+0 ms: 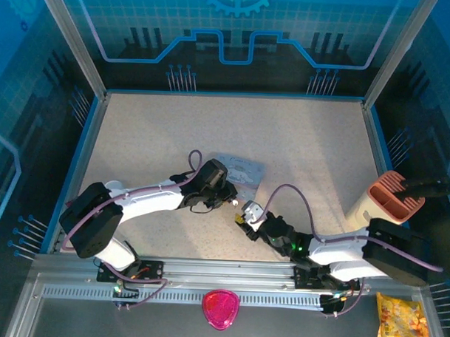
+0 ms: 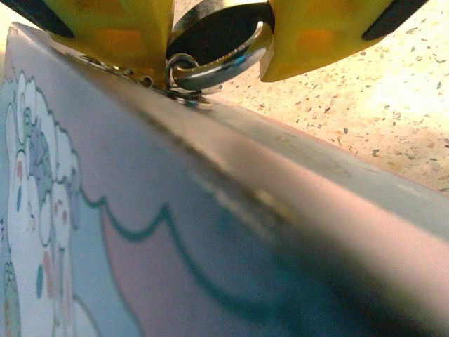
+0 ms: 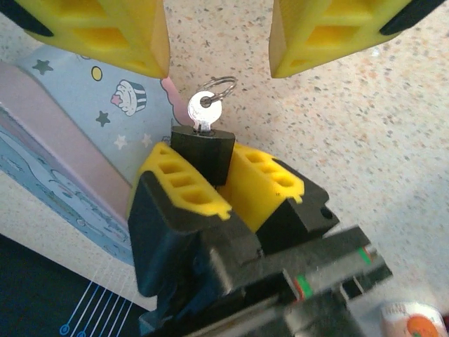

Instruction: Unlock the padlock with the key

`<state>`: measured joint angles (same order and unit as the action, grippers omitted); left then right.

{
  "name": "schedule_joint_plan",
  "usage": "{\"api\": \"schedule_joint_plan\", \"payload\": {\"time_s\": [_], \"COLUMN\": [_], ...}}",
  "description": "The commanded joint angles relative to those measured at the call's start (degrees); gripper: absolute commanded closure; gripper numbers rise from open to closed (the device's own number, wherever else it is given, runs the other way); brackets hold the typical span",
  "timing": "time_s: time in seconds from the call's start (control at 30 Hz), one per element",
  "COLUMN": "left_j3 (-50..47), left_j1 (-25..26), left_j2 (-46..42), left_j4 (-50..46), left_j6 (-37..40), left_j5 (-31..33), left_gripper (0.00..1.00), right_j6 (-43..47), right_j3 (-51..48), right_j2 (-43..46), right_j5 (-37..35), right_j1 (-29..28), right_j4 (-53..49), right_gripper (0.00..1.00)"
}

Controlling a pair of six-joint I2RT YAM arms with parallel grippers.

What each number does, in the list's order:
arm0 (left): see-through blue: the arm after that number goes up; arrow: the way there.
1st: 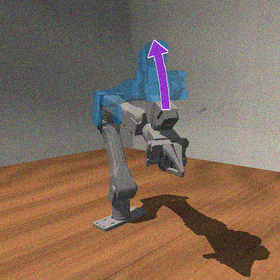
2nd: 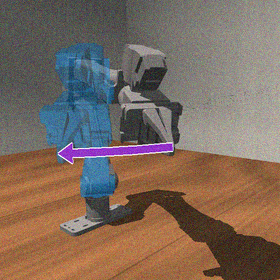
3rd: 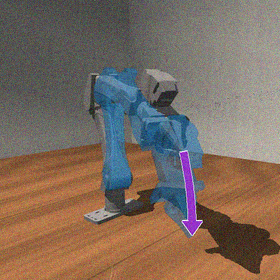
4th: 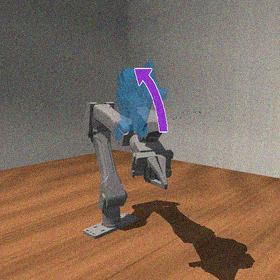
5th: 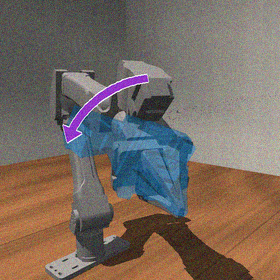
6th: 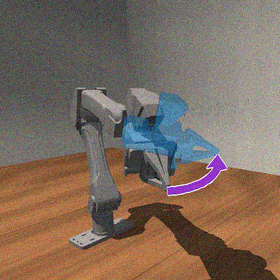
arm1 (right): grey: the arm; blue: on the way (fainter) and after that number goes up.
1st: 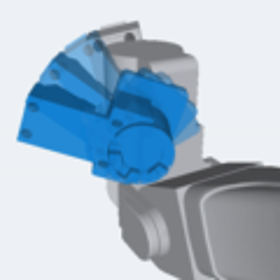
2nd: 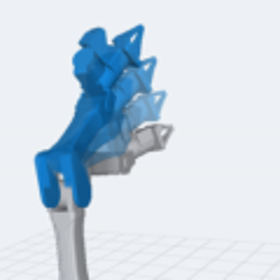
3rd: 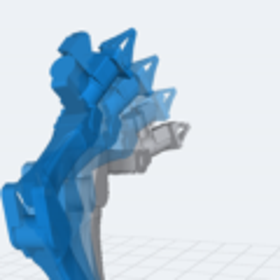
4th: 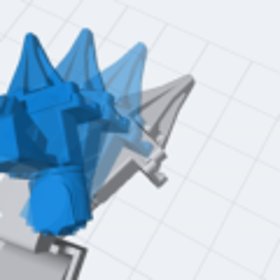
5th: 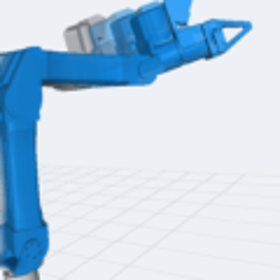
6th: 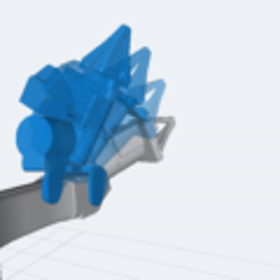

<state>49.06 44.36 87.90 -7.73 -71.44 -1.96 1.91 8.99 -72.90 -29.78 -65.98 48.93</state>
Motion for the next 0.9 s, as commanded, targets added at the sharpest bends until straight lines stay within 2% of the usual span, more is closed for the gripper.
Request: {"api": "schedule_joint_plan", "payload": {"time_s": [0.0, 0.17, 0.3, 0.5, 0.87], "left_j3": [1.0, 0.8, 0.9, 1.0, 1.4], "left_j1": [-0.4, -0.3, -0.3, -0.3, -0.3], "left_j2": [-2.3, -2.8, -3.0, -3.3, -3.1], "left_j4": [0.5, 0.4, 0.4, 0.3, 0.1], "left_j6": [0.9, 0.7, 0.6, 0.5, 0.4], "left_j5": [-1.3, -1.3, -1.2, -1.4, -1.8], "left_gripper": [0.94, 0.94, 0.94, 0.94, 0.94], "right_j6": [5.3, 7.9, 8.7, 9.8, 11.7], "right_j3": [3.7, 3.8, 5.1, 4.4, 5.9], "right_j2": [-3.8, -11.3, -15.0, -20.3, -25.8], "right_j5": [-1.6, -6.2, -7.2, -10.7, -13.9], "right_j1": [-0.8, -1.1, -1.2, -1.3, -2.1], "right_j4": [6.1, 15.9, 16.5, 24.1, 29.1], "right_gripper": [0.6, 0.61, 0.63, 0.64, 0.69]}}
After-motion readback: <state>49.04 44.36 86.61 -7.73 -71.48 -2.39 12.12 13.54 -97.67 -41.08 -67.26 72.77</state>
